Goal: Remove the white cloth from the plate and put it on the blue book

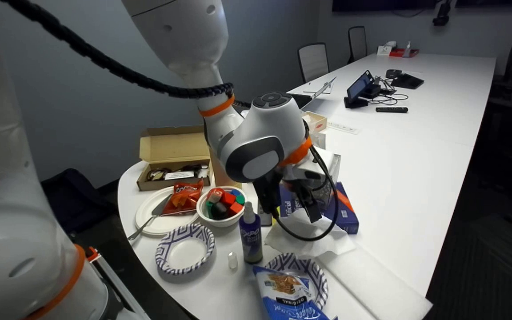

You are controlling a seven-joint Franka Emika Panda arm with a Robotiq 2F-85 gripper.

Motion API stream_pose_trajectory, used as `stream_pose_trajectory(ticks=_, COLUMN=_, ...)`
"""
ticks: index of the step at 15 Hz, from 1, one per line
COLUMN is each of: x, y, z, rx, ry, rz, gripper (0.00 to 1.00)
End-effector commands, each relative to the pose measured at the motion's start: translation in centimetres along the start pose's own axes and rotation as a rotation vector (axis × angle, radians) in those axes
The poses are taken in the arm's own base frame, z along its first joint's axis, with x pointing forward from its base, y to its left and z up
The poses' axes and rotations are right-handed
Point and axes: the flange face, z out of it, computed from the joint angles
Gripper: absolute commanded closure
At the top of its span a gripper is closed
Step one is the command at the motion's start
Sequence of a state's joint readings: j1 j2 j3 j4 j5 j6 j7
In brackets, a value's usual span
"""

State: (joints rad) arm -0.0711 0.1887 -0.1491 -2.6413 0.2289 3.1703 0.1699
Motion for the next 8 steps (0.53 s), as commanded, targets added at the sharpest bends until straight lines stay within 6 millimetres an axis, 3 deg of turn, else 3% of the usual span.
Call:
stream_pose_trajectory(ticks=1, x=0.0, y=0.0, z=0.7, rx=0.012, ry=-0.053, rz=0.051, gripper=0.00)
stream_pose_trajectory(ticks=8, x=0.2, y=-0.4, z=2.7, rx=0.064, ry=-0.117, rz=0.130, gripper=0.00)
